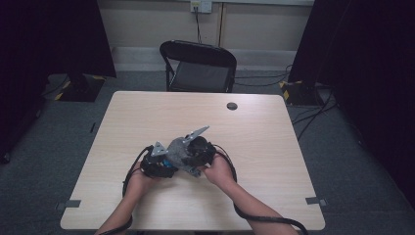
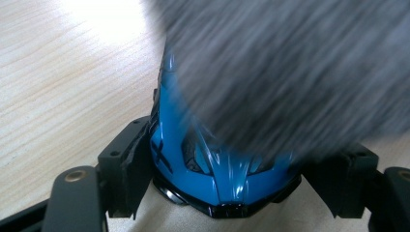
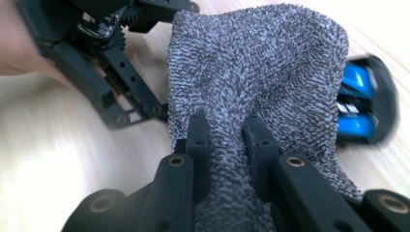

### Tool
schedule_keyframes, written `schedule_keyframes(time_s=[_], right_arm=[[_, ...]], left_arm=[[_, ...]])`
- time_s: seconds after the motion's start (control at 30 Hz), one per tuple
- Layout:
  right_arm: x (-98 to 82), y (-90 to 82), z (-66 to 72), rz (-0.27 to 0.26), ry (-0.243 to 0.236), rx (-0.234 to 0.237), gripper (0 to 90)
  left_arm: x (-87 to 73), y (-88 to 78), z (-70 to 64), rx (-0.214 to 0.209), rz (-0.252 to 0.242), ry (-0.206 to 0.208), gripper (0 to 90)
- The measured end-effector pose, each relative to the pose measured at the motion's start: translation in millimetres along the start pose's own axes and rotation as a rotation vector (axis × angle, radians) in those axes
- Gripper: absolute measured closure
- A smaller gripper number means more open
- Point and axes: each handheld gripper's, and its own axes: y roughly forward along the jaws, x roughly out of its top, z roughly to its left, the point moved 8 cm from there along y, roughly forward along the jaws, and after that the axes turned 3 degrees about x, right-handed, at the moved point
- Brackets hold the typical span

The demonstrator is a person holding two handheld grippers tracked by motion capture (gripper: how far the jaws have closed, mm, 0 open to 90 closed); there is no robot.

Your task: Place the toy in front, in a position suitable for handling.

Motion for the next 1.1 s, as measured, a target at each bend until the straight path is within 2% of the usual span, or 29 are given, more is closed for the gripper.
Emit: schedule_keyframes(time_s=[0.03,0.13,0.33,0.47,1.1], right_arm=[[2.4,5.2,0.9,0.022,-0.023,-0.011,76.3],[4.8,16.5,3.5,0.066,-0.051,-0.005,76.3],[6.0,24.9,1.0,0.099,-0.052,-0.007,76.2],[7.9,26.4,-0.2,0.123,-0.075,-0.026,76.1],[7.0,26.3,-8.5,0.141,-0.061,-0.040,76.2]], left_arm=[[0.0,0.0,0.0,0.000,0.000,0.000,24.6],[0.3,0.3,-0.3,0.000,-0.005,-0.005,24.6],[0.3,0.2,-0.1,0.000,-0.004,-0.004,24.6],[0.3,0.2,-0.2,-0.001,-0.004,-0.004,24.6],[0.1,-0.2,0.6,0.006,0.000,0.005,24.6]])
